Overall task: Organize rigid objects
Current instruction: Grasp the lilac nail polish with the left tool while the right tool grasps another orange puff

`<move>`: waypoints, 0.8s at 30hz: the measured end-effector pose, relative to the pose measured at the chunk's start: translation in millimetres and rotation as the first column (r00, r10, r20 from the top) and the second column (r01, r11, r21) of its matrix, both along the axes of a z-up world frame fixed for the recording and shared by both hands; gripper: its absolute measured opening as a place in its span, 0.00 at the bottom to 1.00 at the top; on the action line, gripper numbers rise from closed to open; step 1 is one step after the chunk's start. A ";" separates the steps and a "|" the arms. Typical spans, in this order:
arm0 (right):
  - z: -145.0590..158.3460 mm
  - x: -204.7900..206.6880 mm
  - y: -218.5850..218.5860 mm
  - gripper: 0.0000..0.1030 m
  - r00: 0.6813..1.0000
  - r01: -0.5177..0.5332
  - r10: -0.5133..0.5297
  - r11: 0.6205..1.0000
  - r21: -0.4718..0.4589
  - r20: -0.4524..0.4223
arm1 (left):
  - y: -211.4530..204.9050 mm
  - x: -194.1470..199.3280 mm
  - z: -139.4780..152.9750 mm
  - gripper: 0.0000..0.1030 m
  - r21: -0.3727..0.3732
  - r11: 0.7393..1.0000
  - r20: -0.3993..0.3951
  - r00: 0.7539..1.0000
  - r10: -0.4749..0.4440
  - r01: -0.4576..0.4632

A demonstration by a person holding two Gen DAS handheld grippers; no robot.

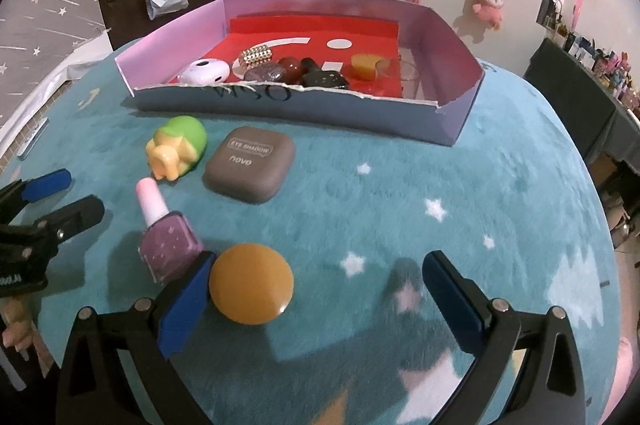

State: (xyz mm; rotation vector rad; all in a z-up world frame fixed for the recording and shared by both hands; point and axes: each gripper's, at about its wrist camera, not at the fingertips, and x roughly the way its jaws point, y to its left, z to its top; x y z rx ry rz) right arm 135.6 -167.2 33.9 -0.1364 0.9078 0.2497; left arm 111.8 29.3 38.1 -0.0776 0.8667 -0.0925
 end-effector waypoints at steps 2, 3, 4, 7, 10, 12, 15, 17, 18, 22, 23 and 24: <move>-1.7 5.6 1.1 1.00 1.000 -0.008 0.008 1.000 -0.010 -0.007 | -0.2 0.1 0.1 0.94 0.001 1.000 -0.003 1.000 -0.002 0.002; -2.4 7.9 1.5 1.00 1.000 -0.015 0.015 1.000 -0.010 -0.010 | -0.3 0.0 0.1 0.94 0.002 1.000 -0.002 1.000 -0.004 0.004; -2.9 10.2 2.0 1.00 1.000 -0.020 0.020 1.000 -0.010 -0.014 | -0.1 -0.2 0.2 0.94 0.004 1.000 -0.002 1.000 -0.004 0.004; -3.4 11.5 5.5 1.00 0.999 -0.042 0.042 0.999 -0.013 -0.022 | 1.4 -0.4 0.9 0.94 0.005 1.000 -0.002 1.000 0.000 0.000; -3.6 5.6 12.2 1.00 0.997 -0.073 0.073 0.997 -0.011 -0.028 | 2.6 -1.0 2.0 0.94 0.009 1.000 -0.002 1.000 0.006 -0.006; -4.4 1.6 19.7 1.00 0.993 -0.107 0.108 0.994 0.010 -0.044 | 4.2 -2.2 3.3 0.94 0.012 1.000 -0.001 1.000 0.008 -0.008; -4.1 -4.1 35.8 1.00 0.987 -0.156 0.156 0.988 0.012 -0.040 | 6.2 -5.9 6.6 0.94 0.011 1.000 0.006 1.000 0.012 -0.012; -4.7 -3.8 43.8 1.00 0.982 -0.184 0.186 0.982 0.036 -0.045 | 5.8 -7.7 8.7 0.94 0.009 1.000 0.009 1.000 0.008 -0.008; -4.5 -3.7 45.7 1.00 0.981 -0.187 0.188 0.982 0.033 -0.041 | 5.3 -8.6 9.3 0.94 0.009 1.000 0.009 1.000 0.005 -0.005; -4.5 -3.3 36.0 1.00 0.986 -0.160 0.161 0.986 0.036 -0.039 | -2.6 -9.3 10.1 0.94 -0.008 1.000 -0.003 1.000 -0.027 0.027; -4.8 -4.5 30.5 1.00 0.988 -0.147 0.148 0.989 0.030 -0.037 | -6.7 -9.1 9.7 0.94 -0.012 0.999 -0.006 0.999 -0.041 0.041; -5.1 -6.2 25.3 1.00 0.990 -0.138 0.139 0.990 0.029 -0.038 | -11.6 -8.6 8.8 0.94 -0.013 0.998 -0.010 0.998 -0.054 0.054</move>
